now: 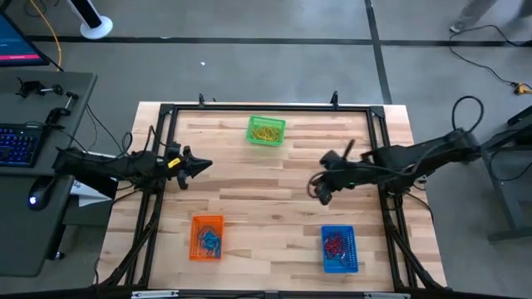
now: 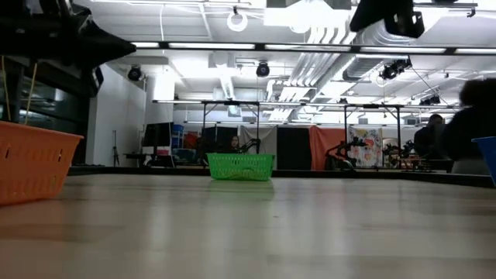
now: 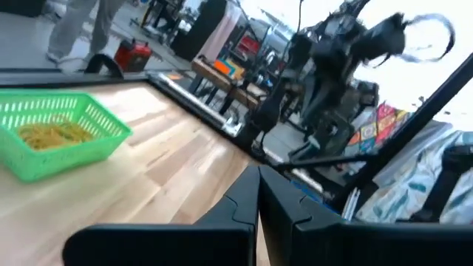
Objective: Sort rubber bands into baskets
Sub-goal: Return to Home Position
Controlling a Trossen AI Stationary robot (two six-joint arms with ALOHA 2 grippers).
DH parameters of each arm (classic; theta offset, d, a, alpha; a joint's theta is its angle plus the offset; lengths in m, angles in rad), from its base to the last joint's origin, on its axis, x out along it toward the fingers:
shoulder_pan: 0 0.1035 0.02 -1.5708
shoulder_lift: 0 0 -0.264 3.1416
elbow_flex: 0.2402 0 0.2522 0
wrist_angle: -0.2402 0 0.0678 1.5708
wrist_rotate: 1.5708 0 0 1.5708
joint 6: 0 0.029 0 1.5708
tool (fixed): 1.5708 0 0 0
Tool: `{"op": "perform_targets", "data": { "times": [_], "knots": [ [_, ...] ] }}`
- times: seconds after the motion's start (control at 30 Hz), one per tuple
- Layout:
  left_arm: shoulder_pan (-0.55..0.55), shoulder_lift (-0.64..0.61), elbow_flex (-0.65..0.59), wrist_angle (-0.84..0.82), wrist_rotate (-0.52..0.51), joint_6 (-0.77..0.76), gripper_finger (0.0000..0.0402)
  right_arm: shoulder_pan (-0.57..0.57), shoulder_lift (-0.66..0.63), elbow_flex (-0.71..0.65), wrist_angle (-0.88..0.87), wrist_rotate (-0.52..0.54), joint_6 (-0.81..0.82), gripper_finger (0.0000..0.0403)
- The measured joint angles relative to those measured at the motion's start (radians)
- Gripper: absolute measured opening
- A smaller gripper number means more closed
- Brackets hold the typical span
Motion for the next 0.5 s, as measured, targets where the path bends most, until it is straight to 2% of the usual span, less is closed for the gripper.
{"op": "perform_targets", "data": {
  "times": [0.17,0.3,0.5],
  "knots": [
    [0.0,-0.005,-0.057,0.003,0.038,0.0,0.0,0.042,-0.074,-0.001,0.0,0.073,0.063,0.0],
    [0.0,-0.004,-0.116,0.022,0.056,-0.023,0.0,0.068,-0.092,-0.001,-0.001,0.078,0.079,0.0],
    [0.0,-0.002,-0.117,0.02,0.094,-0.037,0.0,0.105,-0.091,-0.013,-0.017,0.084,0.106,0.0]
  ]
}}
